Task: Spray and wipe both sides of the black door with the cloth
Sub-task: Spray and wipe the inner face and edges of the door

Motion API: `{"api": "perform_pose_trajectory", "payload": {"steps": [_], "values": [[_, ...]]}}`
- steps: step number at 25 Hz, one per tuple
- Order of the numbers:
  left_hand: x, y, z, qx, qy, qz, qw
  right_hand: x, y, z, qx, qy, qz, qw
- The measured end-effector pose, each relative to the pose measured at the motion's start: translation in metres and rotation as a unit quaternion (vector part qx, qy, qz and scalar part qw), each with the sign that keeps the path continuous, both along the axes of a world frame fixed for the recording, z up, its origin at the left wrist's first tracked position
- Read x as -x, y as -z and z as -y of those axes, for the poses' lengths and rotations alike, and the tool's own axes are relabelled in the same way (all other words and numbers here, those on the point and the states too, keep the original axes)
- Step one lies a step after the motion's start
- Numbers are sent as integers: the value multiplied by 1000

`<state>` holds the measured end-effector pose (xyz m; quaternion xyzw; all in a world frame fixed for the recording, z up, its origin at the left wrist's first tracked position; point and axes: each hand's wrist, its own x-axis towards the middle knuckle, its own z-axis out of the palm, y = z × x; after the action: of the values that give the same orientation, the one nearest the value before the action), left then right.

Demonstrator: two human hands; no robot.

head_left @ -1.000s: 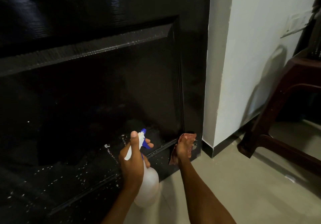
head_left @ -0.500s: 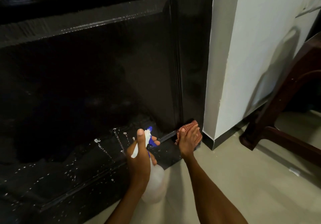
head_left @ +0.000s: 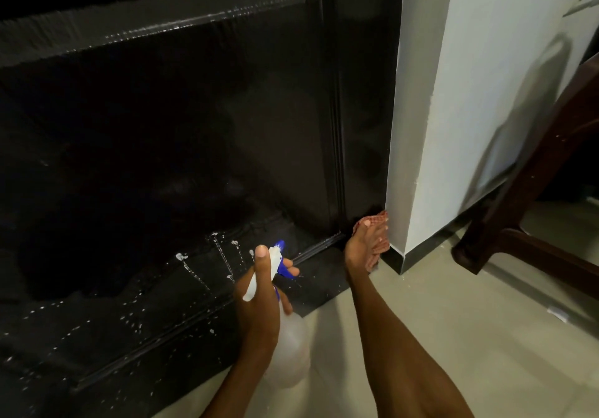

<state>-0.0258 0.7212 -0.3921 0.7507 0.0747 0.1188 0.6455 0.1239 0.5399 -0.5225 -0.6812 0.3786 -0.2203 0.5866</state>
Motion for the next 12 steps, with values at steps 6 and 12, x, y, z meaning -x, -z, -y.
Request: {"api": "perform_pose_trajectory", "payload": {"steps": [6,12], "values": [[1,13,-28,-5,6,13,1000,18,66,-87,96,-160,-1,982],[8,10,-64,-13,2,35,999,34,42,-132,86,-163,79,980]]}}
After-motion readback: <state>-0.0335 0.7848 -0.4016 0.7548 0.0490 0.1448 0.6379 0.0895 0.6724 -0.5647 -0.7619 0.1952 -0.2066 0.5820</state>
